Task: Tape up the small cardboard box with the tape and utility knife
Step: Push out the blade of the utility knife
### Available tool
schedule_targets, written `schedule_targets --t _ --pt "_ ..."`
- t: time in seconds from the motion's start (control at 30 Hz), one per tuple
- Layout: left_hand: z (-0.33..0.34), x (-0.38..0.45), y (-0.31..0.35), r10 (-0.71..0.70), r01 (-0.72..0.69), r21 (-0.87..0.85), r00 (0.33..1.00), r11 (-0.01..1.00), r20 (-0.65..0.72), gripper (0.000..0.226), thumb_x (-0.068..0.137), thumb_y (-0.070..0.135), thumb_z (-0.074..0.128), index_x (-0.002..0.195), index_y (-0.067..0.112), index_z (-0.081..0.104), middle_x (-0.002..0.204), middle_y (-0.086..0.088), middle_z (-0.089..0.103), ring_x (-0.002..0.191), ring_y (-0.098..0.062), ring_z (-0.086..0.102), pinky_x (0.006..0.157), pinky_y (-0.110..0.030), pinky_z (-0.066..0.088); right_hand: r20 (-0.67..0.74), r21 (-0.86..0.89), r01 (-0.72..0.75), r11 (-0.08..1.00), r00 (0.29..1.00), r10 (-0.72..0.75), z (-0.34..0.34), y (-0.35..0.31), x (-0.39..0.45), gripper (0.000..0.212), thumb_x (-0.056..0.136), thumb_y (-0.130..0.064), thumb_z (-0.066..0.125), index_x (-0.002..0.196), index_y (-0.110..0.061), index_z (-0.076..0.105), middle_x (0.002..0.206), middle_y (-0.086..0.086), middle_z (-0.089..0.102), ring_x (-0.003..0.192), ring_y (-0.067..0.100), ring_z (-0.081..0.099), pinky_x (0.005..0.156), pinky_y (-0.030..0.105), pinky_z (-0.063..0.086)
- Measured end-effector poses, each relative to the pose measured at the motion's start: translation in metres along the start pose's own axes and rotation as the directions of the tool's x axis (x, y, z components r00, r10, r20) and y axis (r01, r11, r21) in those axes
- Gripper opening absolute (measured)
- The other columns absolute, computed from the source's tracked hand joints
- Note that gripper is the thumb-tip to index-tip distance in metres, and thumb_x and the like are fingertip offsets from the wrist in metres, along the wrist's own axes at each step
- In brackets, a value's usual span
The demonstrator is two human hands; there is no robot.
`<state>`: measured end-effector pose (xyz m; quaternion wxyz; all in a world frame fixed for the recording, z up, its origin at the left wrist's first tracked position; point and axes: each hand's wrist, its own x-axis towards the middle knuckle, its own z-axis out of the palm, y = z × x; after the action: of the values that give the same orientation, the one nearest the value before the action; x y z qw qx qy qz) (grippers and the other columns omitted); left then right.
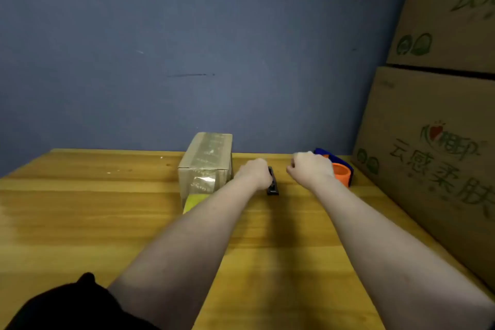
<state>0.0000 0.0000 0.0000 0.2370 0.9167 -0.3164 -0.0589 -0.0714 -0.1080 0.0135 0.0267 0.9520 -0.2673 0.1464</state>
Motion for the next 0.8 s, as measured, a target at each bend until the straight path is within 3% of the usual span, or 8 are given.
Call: schedule_targets --t 0.23,0.5,0.6,0.67,0.8 --pt "0.034 0.027 -0.012 -0.15 0.173 -0.196 0.98 0.965 0.13 0.043 0.093 0.015 0.048 0.134 0.003 0.047 0.139 -0.019 0.047 0.12 -0.034 0.053 0.096 -0.035 0.043 0.208 0.015 -0.082 0.997 0.975 0.077 0.048 -0.004 0.024 0.032 0.09 -0.014 0.043 0.112 -0.014 0.066 0.12 0.012 0.065 0.11 0.033 0.062 0.075 0.031 0.044" --pt "0.048 0.041 -0.013 -0.186 0.265 -0.443 0.959 0.857 0.215 0.043 0.094 0.011 0.042 0.137 0.007 0.037 0.134 -0.015 0.05 0.119 -0.029 0.05 0.093 -0.032 0.041 0.309 0.174 -0.243 0.954 0.934 0.181 0.071 -0.016 0.035 0.032 0.092 -0.025 0.049 0.116 -0.009 0.062 0.126 0.013 0.061 0.115 0.033 0.058 0.084 0.033 0.046" --pt "0.051 0.042 -0.008 -0.18 0.299 -0.54 0.948 0.787 0.262 0.041 0.094 0.012 0.038 0.135 0.009 0.043 0.129 -0.012 0.055 0.117 -0.028 0.051 0.093 -0.035 0.043 0.391 0.333 -0.368 0.868 0.892 0.228 0.075 -0.019 0.039 0.035 0.094 -0.031 0.05 0.111 -0.005 0.063 0.124 0.017 0.061 0.111 0.035 0.06 0.081 0.033 0.046" --pt "0.05 0.04 -0.005 -0.186 0.334 -0.61 0.937 0.719 0.295 0.04 0.095 0.009 0.033 0.133 0.008 0.045 0.127 -0.01 0.055 0.119 -0.028 0.05 0.092 -0.036 0.043 0.451 0.424 -0.424 0.8 0.865 0.219 0.076 -0.021 0.042 0.03 0.093 -0.034 0.051 0.094 -0.007 0.064 0.12 0.02 0.064 0.103 0.033 0.062 0.076 0.033 0.045" --pt "0.049 0.04 -0.004 -0.243 0.383 -0.678 0.924 0.627 0.297 0.039 0.094 0.005 0.03 0.128 0.005 0.049 0.13 -0.019 0.055 0.112 -0.029 0.054 0.092 -0.041 0.047 0.557 0.549 -0.533 0.643 0.808 0.194 0.074 -0.022 0.042 0.026 0.09 -0.028 0.058 0.079 -0.005 0.053 0.102 0.023 0.063 0.095 0.036 0.065 0.084 0.043 0.054"
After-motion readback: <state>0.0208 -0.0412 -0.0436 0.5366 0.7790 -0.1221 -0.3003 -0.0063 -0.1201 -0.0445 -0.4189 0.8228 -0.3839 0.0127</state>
